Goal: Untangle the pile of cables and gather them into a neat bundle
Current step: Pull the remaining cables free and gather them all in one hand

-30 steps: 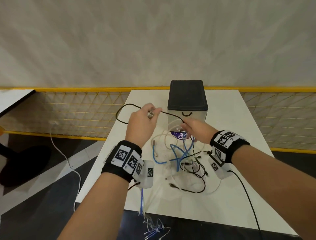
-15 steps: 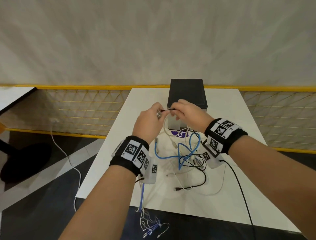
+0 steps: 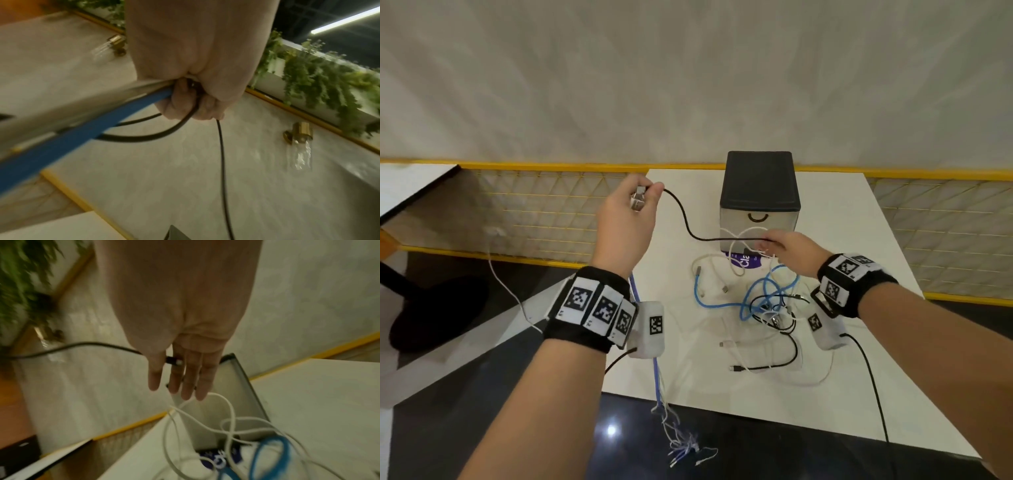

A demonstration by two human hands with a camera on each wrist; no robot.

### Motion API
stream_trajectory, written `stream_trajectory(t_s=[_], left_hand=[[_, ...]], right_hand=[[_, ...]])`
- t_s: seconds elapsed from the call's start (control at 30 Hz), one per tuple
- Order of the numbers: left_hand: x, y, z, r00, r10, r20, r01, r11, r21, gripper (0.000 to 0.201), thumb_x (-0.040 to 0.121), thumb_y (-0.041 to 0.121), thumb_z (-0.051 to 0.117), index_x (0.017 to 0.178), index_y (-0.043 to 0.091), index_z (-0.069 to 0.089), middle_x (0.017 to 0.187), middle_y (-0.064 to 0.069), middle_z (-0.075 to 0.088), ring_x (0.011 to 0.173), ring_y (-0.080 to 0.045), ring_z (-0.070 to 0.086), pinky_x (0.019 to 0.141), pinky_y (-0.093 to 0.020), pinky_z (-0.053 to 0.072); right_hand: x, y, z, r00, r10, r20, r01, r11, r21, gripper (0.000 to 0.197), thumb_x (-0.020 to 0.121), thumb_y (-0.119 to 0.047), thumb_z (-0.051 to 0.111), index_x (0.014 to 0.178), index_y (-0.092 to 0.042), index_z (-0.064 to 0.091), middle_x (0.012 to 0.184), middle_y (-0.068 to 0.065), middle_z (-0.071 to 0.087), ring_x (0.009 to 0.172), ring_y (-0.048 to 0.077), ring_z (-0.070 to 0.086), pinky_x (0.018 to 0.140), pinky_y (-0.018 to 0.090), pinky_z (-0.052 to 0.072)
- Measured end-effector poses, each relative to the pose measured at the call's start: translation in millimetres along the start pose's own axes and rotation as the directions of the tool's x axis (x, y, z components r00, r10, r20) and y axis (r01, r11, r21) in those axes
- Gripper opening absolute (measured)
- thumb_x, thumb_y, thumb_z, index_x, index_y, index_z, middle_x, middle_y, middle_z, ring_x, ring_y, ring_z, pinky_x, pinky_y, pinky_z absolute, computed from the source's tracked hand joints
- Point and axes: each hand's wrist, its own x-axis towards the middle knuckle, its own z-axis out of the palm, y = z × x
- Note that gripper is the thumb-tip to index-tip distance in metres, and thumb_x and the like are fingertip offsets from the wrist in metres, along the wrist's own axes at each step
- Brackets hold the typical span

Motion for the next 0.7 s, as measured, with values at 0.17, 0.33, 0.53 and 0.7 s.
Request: stream_trajectory(t_s=[0.17,0.33,0.53,0.7], left_hand=[[-14.6,6.9,-10.7,0.969,-0.005,0.249,0.018,0.999,-0.047,0.013,0.095,0.027,0.062,0.090,0.016,0.062,0.062,0.013,0.047,0.048,0.000,0.040,0.048,-0.009,0.032],[-33.0,8.8,-13.2,0.857,0.002,0.516,0.012,1.000,-0.024,0.013,0.093,0.033,0.063,0.088,0.022,0.066,0.066,0.022,0.055,0.054,0.000,0.044,0.058,-0.012,0.040],[-64.3,-4.6,-11.5,0.696,-0.062,0.716,-0.005,0.996,0.092,0.017,0.091,0.039,0.066,0.107,0.035,0.069,0.106,0.024,0.066,0.061,0.001,0.049,0.067,-0.011,0.044],[-75.9,-9.7,-22.4,0.672,-0.089,0.735,0.043,0.996,0.081,0.019,0.093,0.032,0.065,0.111,0.036,0.068,0.113,0.021,0.065,0.060,-0.003,0.048,0.062,-0.014,0.046]], right_hand=[[-13.0,-33.1,-6.7,0.961,-0.151,0.231,0.185,0.974,-0.134,0.044,0.087,-0.016,0.066,0.129,-0.023,0.056,0.123,-0.010,0.056,0.111,0.004,0.051,0.093,0.009,0.036],[-45.4,-77.7,1.6,0.831,-0.184,0.525,0.277,0.956,-0.102,0.047,0.086,-0.030,0.068,0.130,-0.031,0.054,0.126,-0.023,0.052,0.117,-0.008,0.044,0.101,0.005,0.030],[-83.9,-71.0,75.2,0.614,0.126,0.779,0.199,0.930,-0.308,0.047,0.093,-0.048,0.052,0.136,-0.031,0.047,0.132,-0.007,0.057,0.108,0.019,0.061,0.102,0.034,0.044],[-108.1,-70.4,105.6,0.521,0.302,0.798,0.170,0.880,-0.444,0.081,0.074,-0.043,0.077,0.143,-0.025,0.038,0.143,-0.005,0.045,0.123,0.022,0.052,0.105,0.039,0.044]])
